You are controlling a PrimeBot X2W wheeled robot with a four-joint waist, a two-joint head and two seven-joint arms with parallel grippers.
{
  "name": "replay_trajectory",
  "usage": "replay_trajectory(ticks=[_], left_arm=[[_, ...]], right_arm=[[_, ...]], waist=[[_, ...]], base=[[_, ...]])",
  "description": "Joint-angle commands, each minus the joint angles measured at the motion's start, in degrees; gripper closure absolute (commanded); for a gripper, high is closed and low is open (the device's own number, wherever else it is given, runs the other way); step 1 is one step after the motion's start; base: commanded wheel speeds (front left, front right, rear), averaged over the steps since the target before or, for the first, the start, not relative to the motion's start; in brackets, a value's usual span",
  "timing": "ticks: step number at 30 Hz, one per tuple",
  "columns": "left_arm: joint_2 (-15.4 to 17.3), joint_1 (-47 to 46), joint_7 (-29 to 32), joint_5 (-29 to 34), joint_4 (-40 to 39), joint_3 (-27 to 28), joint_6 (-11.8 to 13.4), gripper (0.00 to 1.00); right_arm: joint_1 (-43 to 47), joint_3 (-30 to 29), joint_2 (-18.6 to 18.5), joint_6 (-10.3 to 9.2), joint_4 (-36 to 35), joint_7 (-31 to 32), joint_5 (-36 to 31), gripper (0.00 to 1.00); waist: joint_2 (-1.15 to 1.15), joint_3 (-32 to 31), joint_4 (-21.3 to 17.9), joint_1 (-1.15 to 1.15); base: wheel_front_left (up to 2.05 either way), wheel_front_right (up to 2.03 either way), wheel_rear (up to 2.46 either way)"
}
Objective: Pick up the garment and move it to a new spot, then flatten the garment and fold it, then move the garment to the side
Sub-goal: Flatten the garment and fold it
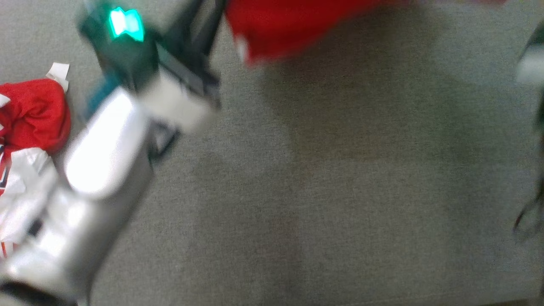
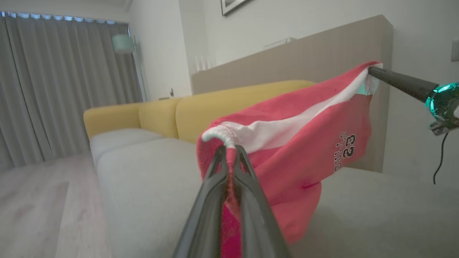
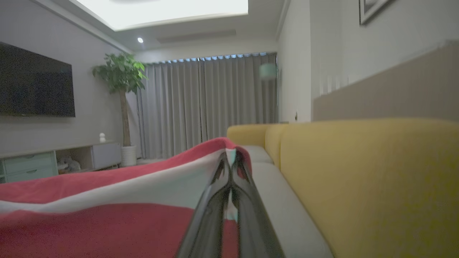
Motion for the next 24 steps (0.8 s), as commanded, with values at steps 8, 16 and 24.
replay_trajectory(ticks=[8, 16, 24], left_arm=[[0.9, 24.5, -0.1, 6.3, -5.2, 5.1, -0.3, 1.0], [0.4, 42.6, -0.1, 9.6, -10.1, 8.5, -0.3, 1.0], [2.8, 50.9, -0.1, 10.7, -16.9, 8.5, -0.3, 1.0]], right_arm=[[24.8, 1.7, 3.1, -0.04, -7.1, 3.5, 3.0, 1.0], [46.5, 0.6, 2.5, -0.04, -17.8, 9.4, 7.7, 1.0], [57.6, -4.5, 1.6, -0.04, -27.8, 11.9, 8.9, 1.0]], waist=[[0.0, -3.7, -1.3, 0.0], [0.0, -8.6, -2.5, 0.0], [0.0, -8.9, -1.0, 0.0]], base=[[0.0, 0.0, 0.0], [0.0, 0.0, 0.0], [0.0, 0.0, 0.0]])
